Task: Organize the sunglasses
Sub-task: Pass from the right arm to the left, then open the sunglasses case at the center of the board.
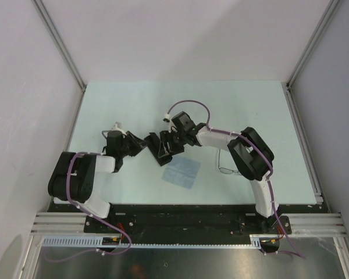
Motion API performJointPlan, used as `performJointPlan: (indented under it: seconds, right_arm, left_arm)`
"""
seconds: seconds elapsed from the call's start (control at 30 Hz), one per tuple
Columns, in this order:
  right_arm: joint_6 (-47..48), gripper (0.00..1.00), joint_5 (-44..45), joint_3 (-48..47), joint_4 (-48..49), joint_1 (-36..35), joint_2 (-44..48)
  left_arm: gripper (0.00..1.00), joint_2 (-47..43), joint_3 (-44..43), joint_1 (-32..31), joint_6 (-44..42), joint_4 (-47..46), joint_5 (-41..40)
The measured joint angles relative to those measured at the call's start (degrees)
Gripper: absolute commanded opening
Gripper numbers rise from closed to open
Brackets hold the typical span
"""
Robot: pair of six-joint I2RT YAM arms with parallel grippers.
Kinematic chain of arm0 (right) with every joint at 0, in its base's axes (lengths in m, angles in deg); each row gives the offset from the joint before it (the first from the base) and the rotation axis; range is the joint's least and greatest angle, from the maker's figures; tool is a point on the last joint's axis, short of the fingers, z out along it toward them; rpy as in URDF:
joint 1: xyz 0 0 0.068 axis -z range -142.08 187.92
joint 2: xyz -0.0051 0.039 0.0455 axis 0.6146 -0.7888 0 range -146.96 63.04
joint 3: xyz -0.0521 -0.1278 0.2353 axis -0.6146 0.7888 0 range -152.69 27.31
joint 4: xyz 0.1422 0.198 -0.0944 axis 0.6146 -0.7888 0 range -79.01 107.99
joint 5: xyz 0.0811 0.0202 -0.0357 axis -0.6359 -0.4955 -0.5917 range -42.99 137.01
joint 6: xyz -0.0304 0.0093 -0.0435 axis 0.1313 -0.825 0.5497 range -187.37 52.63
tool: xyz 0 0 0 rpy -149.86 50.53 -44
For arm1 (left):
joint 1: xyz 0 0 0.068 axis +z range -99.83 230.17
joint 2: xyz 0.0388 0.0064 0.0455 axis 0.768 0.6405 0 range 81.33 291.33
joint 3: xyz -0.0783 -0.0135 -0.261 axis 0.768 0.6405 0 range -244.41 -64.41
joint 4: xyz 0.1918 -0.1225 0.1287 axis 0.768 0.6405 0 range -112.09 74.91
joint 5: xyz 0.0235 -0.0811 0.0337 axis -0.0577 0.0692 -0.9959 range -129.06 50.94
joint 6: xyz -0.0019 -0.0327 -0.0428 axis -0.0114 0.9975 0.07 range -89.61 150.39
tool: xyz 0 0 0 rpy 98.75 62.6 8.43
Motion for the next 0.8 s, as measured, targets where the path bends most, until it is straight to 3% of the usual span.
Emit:
performJointPlan:
  seconds: [0.13, 0.37, 0.63, 0.8]
  right_arm:
    - [-0.92, 0.65, -1.42, 0.66, 0.52, 0.42, 0.7]
    - [-1.73, 0.56, -2.36, 0.79, 1.07, 0.5, 1.05]
    - [-0.24, 0.75, 0.13, 0.81, 0.96, -0.2, 1.7]
    - [3.32, 0.76, 8.31, -0.66, -0.63, -3.72, 2.67]
  left_arm:
    - [0.34, 1.66, -0.07, -0.07, -0.5, 1.16, -0.55]
    - [0.36, 1.64, -0.11, -0.2, -0.57, 1.29, -0.92]
    - [0.38, 1.75, -0.11, -0.2, -0.98, 1.42, -1.11]
    - [0.38, 1.79, -0.11, -0.24, -0.96, 1.38, -1.11]
